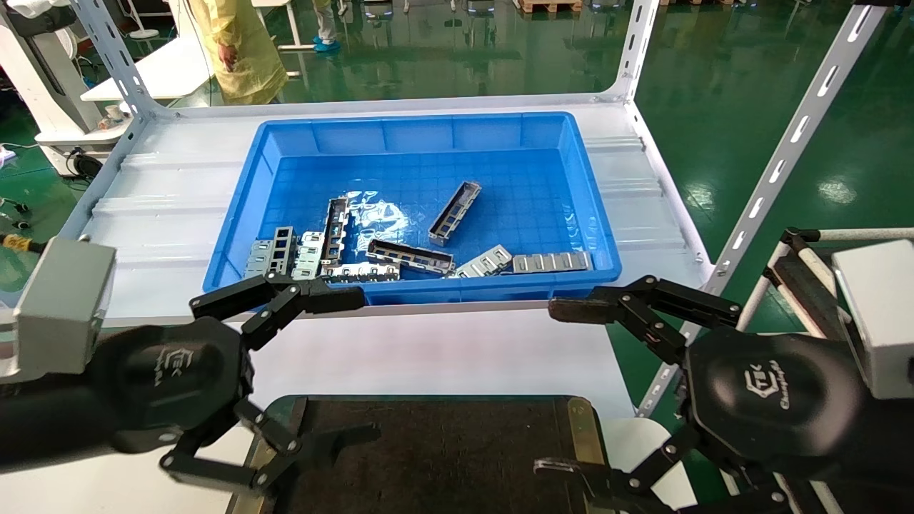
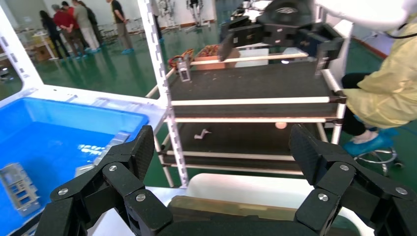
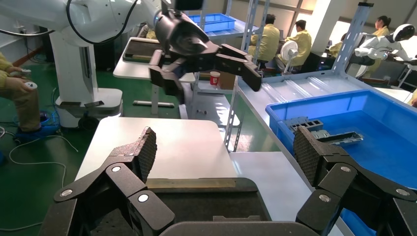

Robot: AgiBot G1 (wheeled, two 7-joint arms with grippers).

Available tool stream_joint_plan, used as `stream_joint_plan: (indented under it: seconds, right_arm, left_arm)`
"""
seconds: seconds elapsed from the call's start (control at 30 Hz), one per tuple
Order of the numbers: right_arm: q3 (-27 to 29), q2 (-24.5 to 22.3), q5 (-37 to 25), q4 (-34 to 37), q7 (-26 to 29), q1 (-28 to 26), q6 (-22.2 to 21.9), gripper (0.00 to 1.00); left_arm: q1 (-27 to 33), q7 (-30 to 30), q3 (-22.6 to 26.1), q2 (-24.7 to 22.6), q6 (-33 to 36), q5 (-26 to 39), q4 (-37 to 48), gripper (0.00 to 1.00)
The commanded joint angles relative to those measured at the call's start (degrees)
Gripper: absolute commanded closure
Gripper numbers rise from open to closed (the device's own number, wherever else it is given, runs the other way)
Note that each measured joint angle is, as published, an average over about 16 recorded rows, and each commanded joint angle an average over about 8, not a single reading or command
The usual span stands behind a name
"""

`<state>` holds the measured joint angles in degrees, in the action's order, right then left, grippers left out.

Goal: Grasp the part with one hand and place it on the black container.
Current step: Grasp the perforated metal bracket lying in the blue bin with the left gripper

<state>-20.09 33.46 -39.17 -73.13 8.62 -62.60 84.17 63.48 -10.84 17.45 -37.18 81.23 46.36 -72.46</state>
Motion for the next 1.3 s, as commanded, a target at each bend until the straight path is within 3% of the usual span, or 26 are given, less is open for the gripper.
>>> stream_joint_plan:
  seconds: [0.03,0.5,1.3]
  right_arm:
    - [0.0,0.0,0.0,0.0,0.0,0.0,0.0,0.0]
    - [-0.02,-0.01,0.01,0.0,-0.01,-0.01,0.0,0.0]
    - [-0.04,-0.02,0.03,0.0,-0.02,-0.01,-0.01,0.0]
  left_arm:
    - [0.36,-0.23,0.27,-0.41,-0.71,0.66,0.24,0.0]
    - [7.35,1.82,4.77,-9.14,-7.77,11.15,8.18,0.0]
    - [21.77,12.69,10.27,-31.42,-26.68,25.05,42.12,0.0]
